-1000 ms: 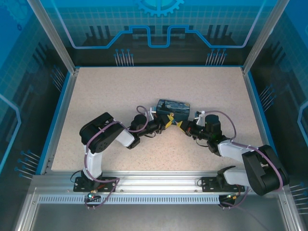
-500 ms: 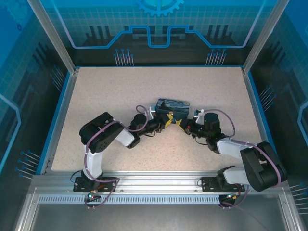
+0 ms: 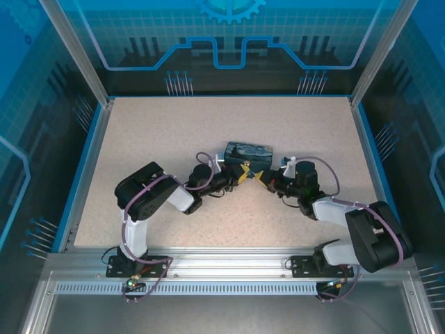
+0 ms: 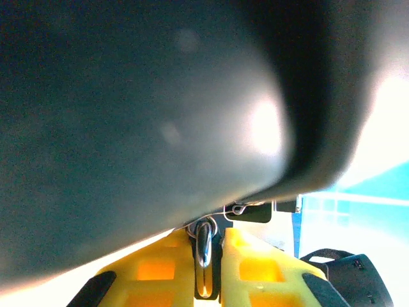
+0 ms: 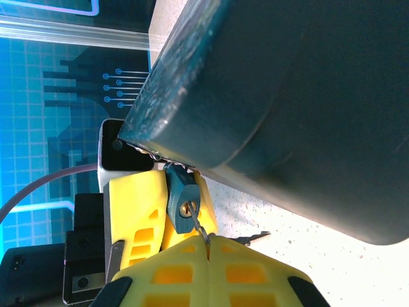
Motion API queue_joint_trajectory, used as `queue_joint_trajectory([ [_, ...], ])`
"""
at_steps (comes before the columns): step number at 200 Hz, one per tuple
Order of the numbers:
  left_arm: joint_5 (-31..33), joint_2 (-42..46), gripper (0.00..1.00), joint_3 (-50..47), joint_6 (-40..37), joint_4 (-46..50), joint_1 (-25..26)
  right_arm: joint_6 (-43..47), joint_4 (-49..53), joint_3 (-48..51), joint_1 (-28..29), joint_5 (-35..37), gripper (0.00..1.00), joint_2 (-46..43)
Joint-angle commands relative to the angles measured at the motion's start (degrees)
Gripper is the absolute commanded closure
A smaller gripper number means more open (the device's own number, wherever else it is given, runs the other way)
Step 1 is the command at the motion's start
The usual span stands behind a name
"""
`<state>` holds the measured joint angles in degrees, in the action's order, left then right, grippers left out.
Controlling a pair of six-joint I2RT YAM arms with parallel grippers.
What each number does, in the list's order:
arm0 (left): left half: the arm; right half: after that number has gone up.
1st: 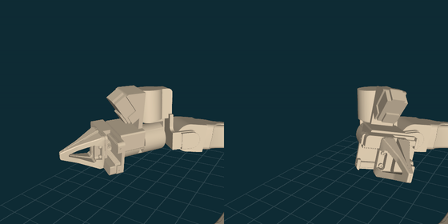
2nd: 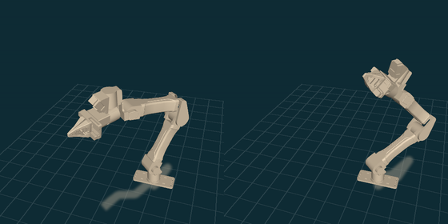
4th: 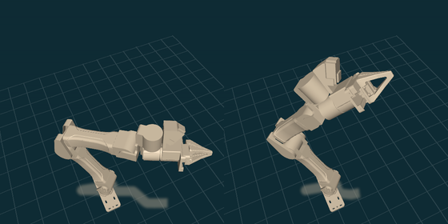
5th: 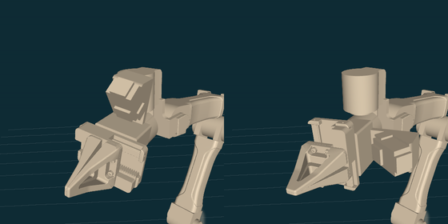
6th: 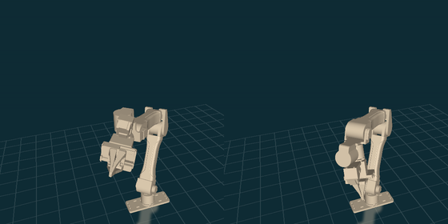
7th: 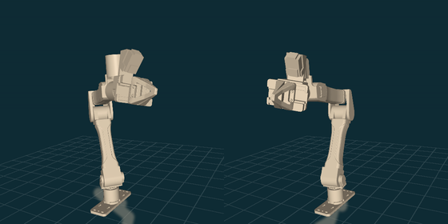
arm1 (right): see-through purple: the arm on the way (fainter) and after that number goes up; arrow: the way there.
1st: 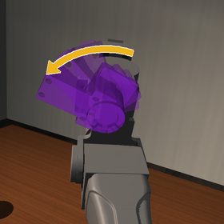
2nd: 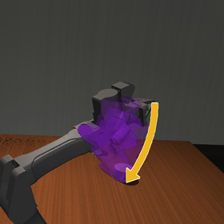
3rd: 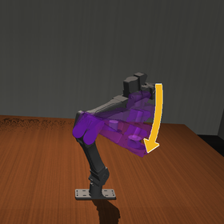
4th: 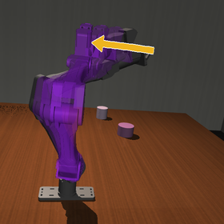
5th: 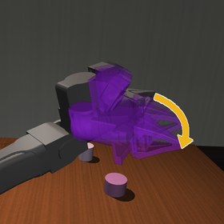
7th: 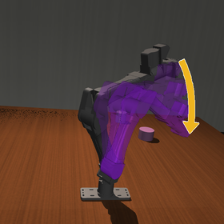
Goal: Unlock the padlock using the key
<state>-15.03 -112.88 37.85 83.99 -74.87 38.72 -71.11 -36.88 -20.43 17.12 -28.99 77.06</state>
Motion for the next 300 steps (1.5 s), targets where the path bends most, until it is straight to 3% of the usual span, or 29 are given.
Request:
queue_joint_trajectory([
  [1,-3.1,0.6,1.0,1.5,0.0,-5.3,0.7,0.0,-0.3,-2.6,-0.5,0.8,1.0,1.1],
  [106,-3.2,0.2,1.0,1.3,0.0,-5.3,0.8,-2.4,-2.3,-4.4,3.1,1.7,1.0,2.2],
  [175,-3.3,0.5,1.0,0.9,-0.2,-5.3,0.7,-0.4,-1.2,-4.3,0.5,0.3,1.0,2.8],
  [222,-3.2,0.3,1.0,1.0,-0.1,-5.3,0.7,1.4,-3.6,-4.8,0.7,-5.1,1.0,3.2],
  [300,-3.3,0.1,1.0,1.2,0.0,-5.3,0.6,6.7,2.5,-3.6,-2.0,-7.4,1.0,1.2],
])
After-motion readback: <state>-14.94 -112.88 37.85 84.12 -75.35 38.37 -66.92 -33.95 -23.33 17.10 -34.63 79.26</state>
